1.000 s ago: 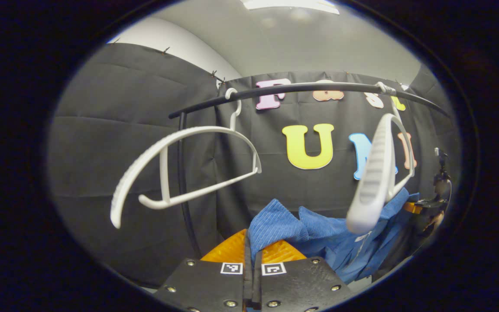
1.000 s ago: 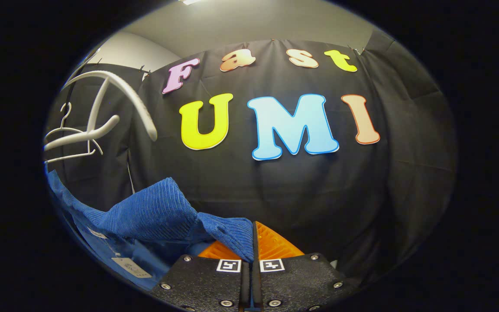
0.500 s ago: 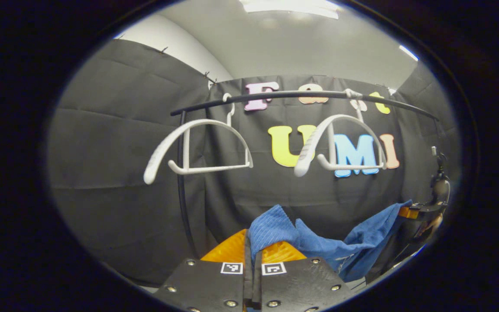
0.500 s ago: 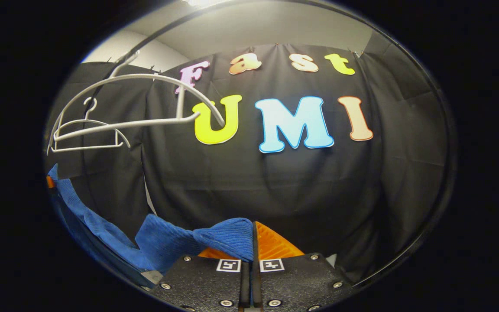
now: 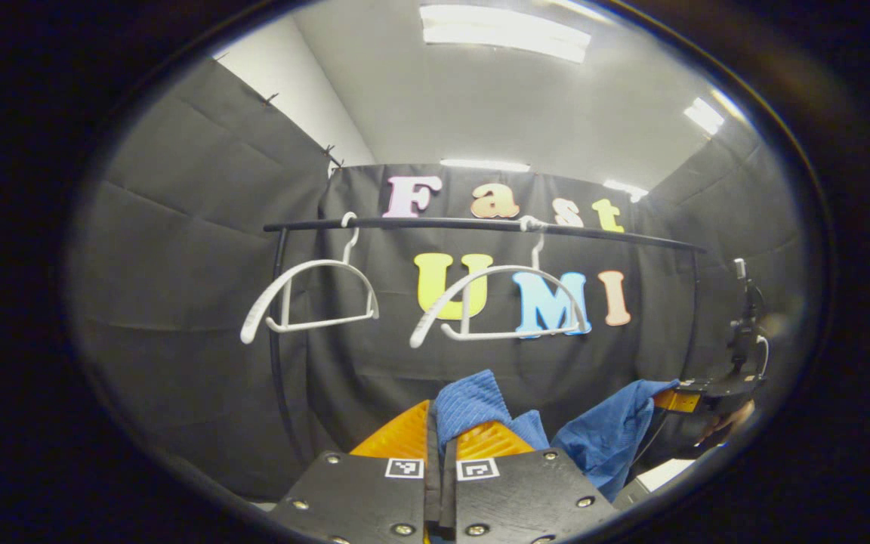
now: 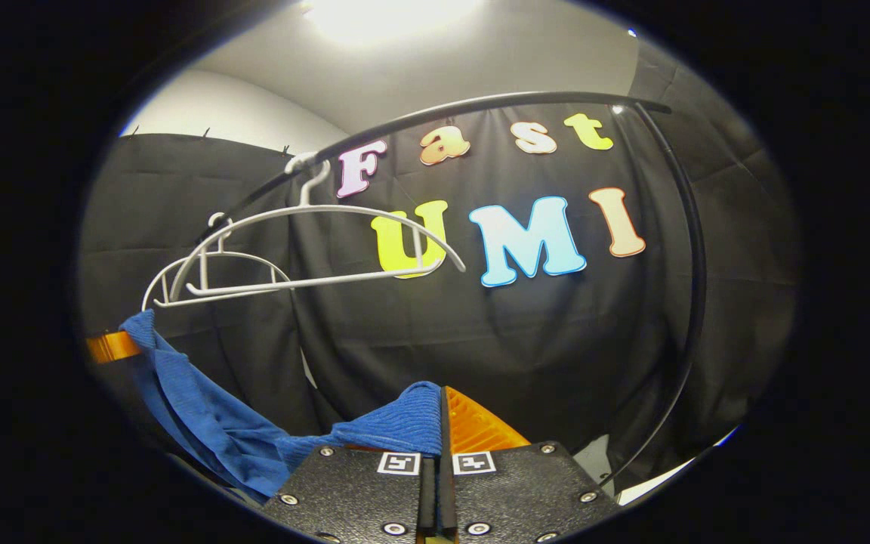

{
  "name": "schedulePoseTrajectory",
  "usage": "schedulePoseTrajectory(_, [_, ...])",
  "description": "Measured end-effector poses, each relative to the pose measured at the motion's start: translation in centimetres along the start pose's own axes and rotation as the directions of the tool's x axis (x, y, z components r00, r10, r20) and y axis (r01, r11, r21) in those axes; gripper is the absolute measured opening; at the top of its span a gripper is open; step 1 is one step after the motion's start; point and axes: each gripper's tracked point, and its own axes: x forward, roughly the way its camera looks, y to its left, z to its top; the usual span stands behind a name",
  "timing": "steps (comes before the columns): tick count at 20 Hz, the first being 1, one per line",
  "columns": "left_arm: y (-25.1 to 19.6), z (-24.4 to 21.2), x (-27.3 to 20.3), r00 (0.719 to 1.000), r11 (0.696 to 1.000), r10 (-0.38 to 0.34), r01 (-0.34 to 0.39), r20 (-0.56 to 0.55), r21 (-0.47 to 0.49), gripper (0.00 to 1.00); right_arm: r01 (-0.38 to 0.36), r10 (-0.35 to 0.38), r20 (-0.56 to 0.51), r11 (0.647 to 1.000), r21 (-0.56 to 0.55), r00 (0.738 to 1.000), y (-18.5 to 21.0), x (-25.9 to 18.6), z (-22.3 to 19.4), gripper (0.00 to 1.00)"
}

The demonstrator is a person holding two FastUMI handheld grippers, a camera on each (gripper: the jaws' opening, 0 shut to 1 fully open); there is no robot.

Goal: Grasp the clothes on the hanger with both hands and then place them into the laundry hamper below.

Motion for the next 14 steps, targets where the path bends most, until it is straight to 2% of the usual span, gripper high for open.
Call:
schedulePoseTrajectory(1, [-0.6,-0.5,-0.6,1.0,1.0,-0.008,0.008,-0.005,-0.012,0.0,-0.008,0.008,-0.006,1.0,0.005,1.0,0.8,-0.9,-0.3,0.02])
schedulePoseTrajectory(2, [-1.3,-1.0,-1.4,1.0,0.999,-0.022,0.022,-0.009,-0.03,0.05,-0.011,0.011,-0.01,1.0,0.002,1.0,1.6,-1.7,-0.6,0.02])
schedulePoseTrajectory(3, [-1.9,-1.7,-1.9,0.999,0.998,-0.036,0.035,-0.014,-0.045,0.05,-0.009,0.009,-0.014,1.0,0.0,1.0,2.3,-2.5,-1.0,0.02])
schedulePoseTrajectory(4, [-2.5,-2.6,-2.5,0.999,0.997,-0.046,0.045,-0.024,-0.055,0.01,-0.015,0.016,-0.024,1.0,0.004,1.0,3.1,-3.4,-1.6,0.02])
schedulePoseTrajectory(7, [-4.0,-5.2,-3.6,0.995,0.995,-0.072,0.067,-0.062,-0.072,0.01,-0.033,0.033,-0.054,0.999,0.003,0.998,5.2,-4.9,-3.5,0.02])
schedulePoseTrajectory(11, [-4.6,-9.3,-4.2,0.99,0.994,-0.075,0.064,-0.121,-0.093,0.01,-0.046,0.043,-0.143,0.999,-0.016,0.989,6.9,-6.2,-8.3,0.02])
schedulePoseTrajectory(14, [-3.9,-13.5,-4.6,0.979,0.997,-0.057,0.045,-0.194,-0.065,0.01,-0.05,0.042,-0.22,0.998,-0.033,0.975,7.6,-7.1,-12.3,0.02])
